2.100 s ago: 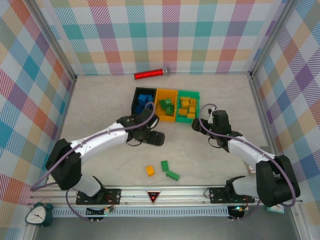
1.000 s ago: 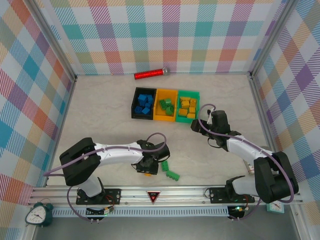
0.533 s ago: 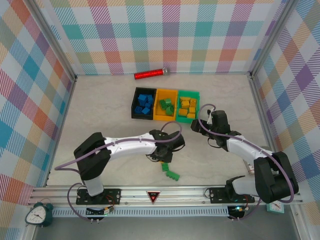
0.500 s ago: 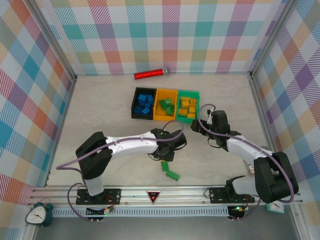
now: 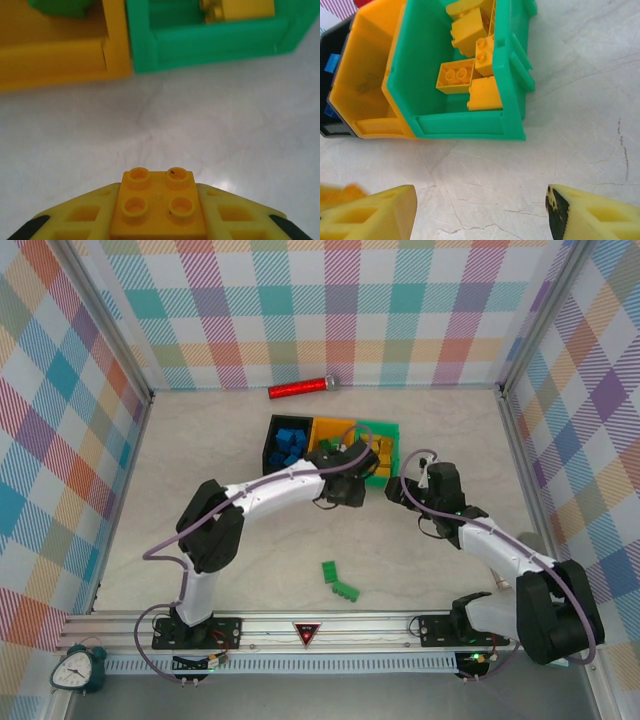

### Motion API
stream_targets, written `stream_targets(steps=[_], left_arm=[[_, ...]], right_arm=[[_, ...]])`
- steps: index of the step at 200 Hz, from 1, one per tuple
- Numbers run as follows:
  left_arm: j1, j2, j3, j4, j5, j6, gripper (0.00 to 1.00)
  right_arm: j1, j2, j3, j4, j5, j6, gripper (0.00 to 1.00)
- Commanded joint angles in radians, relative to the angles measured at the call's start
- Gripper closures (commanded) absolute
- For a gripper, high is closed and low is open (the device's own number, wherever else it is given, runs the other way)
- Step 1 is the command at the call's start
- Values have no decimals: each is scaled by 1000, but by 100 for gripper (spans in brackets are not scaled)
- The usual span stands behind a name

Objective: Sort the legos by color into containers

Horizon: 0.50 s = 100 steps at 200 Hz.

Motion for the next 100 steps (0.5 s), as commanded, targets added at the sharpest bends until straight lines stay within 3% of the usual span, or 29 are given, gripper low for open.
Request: stream_targets(steps=[1, 61, 83, 100], left_arm=[[49, 72, 118, 83, 112, 64, 70], [96, 414, 717, -117, 86, 193, 66], [106, 463, 807, -138, 82, 189, 39], [107, 449, 792, -132, 76, 187, 30]], right_arm=[[-5, -18, -12, 8, 19, 3, 31], [-5, -27, -21, 29, -27, 22, 31], [-4, -29, -22, 33, -39, 23, 31], [-4, -29, -23, 37, -48, 22, 31]])
